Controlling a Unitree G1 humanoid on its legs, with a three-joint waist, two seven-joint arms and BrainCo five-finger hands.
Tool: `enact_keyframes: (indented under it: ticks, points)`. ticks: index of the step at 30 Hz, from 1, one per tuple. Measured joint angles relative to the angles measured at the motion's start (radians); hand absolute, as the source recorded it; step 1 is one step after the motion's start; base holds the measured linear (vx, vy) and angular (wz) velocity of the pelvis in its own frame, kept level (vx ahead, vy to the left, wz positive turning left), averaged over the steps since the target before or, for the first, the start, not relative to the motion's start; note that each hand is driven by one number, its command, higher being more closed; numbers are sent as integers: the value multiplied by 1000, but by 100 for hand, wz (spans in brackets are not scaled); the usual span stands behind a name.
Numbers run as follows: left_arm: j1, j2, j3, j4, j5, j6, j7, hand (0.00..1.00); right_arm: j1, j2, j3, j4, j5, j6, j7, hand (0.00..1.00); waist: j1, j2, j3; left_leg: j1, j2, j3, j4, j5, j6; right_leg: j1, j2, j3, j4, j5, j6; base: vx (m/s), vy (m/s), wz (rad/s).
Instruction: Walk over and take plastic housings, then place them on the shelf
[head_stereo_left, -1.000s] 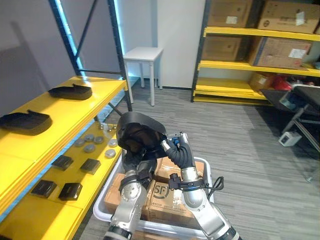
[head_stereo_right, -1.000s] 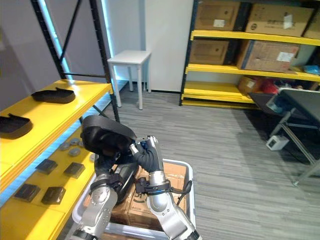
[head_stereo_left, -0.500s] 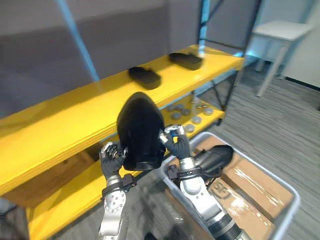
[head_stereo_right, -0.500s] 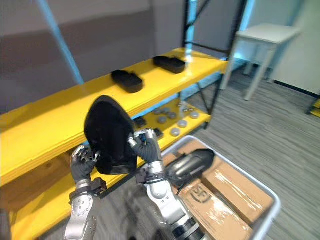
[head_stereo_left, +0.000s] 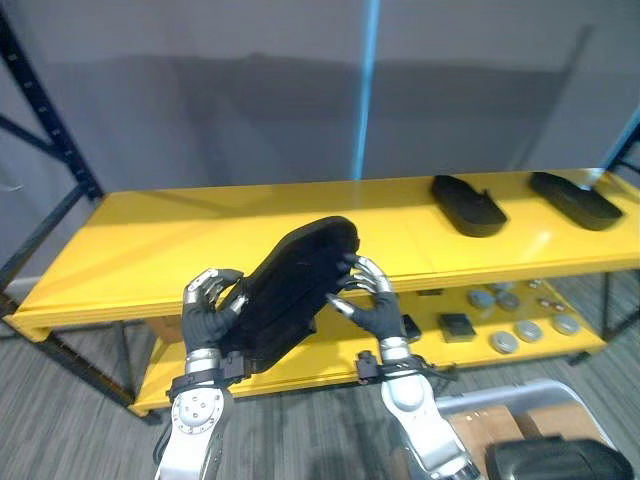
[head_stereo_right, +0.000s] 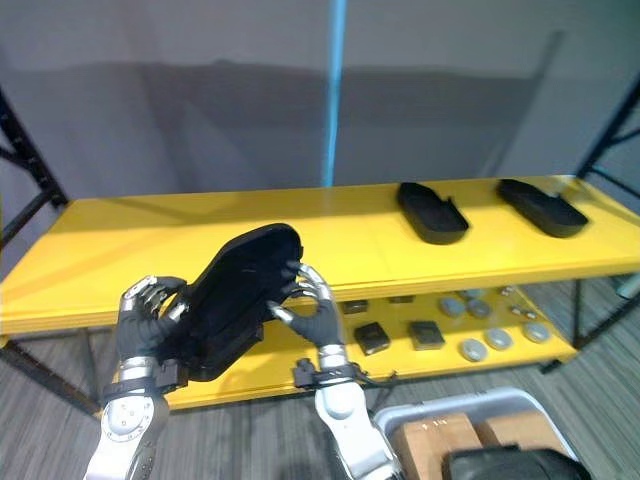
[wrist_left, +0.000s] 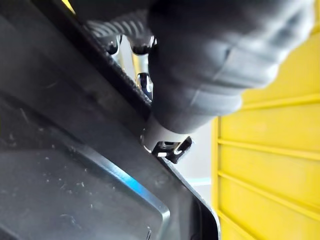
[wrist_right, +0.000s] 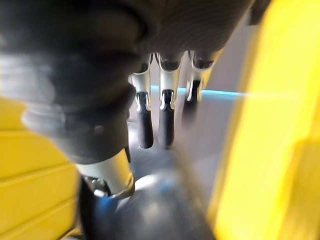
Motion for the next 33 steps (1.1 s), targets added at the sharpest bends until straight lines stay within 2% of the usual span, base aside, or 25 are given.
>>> enact_keyframes:
  ticks: [2,3,4,6,8,10,11,12,13,15,16,18,21,25,27,28,33]
  points:
    - [4,-6,-12,-1,-17,0,-15,100,55,-14,-28,2,0,6,2,0,-9,8,1,20,1,-24,10,-25,-24,50,8,-8,-50,85,5,279,-143,57]
    - [17,-6,-12,-13,-26,-2,-24,100,78,-14,-38,2,-1,10,5,0,-7,15,1,5,26,-25,54,-58,-53,78,32,-11,-91,89,-1,261,-140,20]
    - [22,-7,-12,-17,-32,-3,-26,100,89,-13,-39,2,-1,10,7,0,-6,15,1,-6,39,-25,88,-77,-60,91,44,-14,-110,93,-6,221,-140,-5]
    - [31,-28,-20,-15,-57,-1,-50,100,142,-13,-45,-9,-3,11,12,0,-15,17,5,-55,89,-24,268,-142,-87,164,80,-32,-180,96,-13,198,-157,0]
    - [45,-55,-20,-14,-82,-1,-62,100,165,-18,-62,-19,-2,11,13,0,-16,24,21,-121,115,-37,501,-156,-114,223,87,-15,-211,92,-22,186,-96,-17]
    - [59,-80,-19,-13,-116,-2,-62,100,177,-32,-84,-26,-1,12,13,0,-4,39,28,-179,144,-95,624,-193,-163,252,85,21,-221,89,-26,191,32,-58]
    - [58,-81,-19,-13,-138,-2,-63,100,187,-33,-100,-40,0,12,14,0,-7,39,28,-194,184,-107,582,-204,-181,256,78,38,-228,89,-26,163,89,-68]
    - [55,-83,-18,-13,-148,-1,-65,100,198,-34,-111,-55,4,12,15,0,-10,39,29,-199,215,-107,514,-203,-182,258,69,52,-236,87,-24,173,177,-41]
    - [54,-90,-18,-13,-158,-1,-63,100,207,-34,-123,-57,15,12,16,0,-28,41,29,-199,248,-114,405,-193,-193,259,59,53,-241,85,-17,126,189,-18]
    - [54,-123,-19,-14,-158,-1,-57,100,231,-40,-141,-59,32,12,18,0,-42,64,22,-182,284,-128,250,-119,-221,262,60,53,-241,74,9,116,233,-7]
    - [50,-140,-19,-14,-168,-1,-54,100,253,-43,-150,-60,37,12,19,0,-46,80,23,-174,293,-123,234,-14,-240,265,64,59,-240,63,34,133,317,-15]
    - [33,-136,-23,-14,-180,1,-13,100,336,-6,-136,-91,37,17,21,0,-46,43,10,-141,231,-78,186,-14,-210,263,-4,83,-238,56,43,168,310,-19]
    - [-17,-131,-2,-13,-197,1,62,100,363,7,-91,-108,36,17,38,0,-56,40,10,-99,189,-21,139,-3,-192,250,-47,129,-238,67,61,149,198,-36]
    - [-119,-124,33,0,-218,-1,132,100,408,6,-91,-175,36,16,57,0,-75,35,9,-65,196,23,88,1,-189,233,-40,164,-241,83,85,57,68,-37]
    - [-222,-120,45,58,-247,-6,182,100,434,-2,-92,-176,37,16,63,0,-105,32,7,-57,203,49,50,17,-195,210,-30,181,-249,89,95,14,-6,-37]
    - [-256,-119,44,80,-259,-6,196,100,443,-5,-90,-176,37,17,65,0,-108,31,8,-55,204,57,37,25,-196,202,-27,188,-250,90,97,1,-14,-28]
    - [-551,-88,73,296,-326,-9,309,100,484,-44,-1,-172,37,17,90,0,-166,15,21,-53,216,104,-54,84,-202,137,3,223,-258,123,101,-29,-10,-30]
